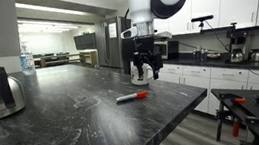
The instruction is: Put the marker in the cup, then move the cup to the left and remove the marker from the cup
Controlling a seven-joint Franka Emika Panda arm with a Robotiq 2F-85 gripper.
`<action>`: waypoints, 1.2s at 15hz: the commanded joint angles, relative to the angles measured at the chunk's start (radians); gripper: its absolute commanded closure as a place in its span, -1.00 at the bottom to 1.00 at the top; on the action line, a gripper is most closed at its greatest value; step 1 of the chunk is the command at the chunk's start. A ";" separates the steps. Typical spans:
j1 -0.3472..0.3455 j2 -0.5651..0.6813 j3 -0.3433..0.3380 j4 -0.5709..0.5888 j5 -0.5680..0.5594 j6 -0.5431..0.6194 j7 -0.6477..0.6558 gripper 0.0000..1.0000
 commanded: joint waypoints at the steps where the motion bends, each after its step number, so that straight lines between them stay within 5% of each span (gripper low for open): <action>1: -0.013 0.100 0.038 0.088 0.009 0.014 0.067 -1.00; 5: -0.013 0.205 0.060 0.176 -0.005 0.019 0.189 -0.98; 16: -0.023 0.258 0.079 0.232 -0.047 0.005 0.191 0.85; 18: -0.027 0.238 0.084 0.223 -0.045 0.005 0.189 0.93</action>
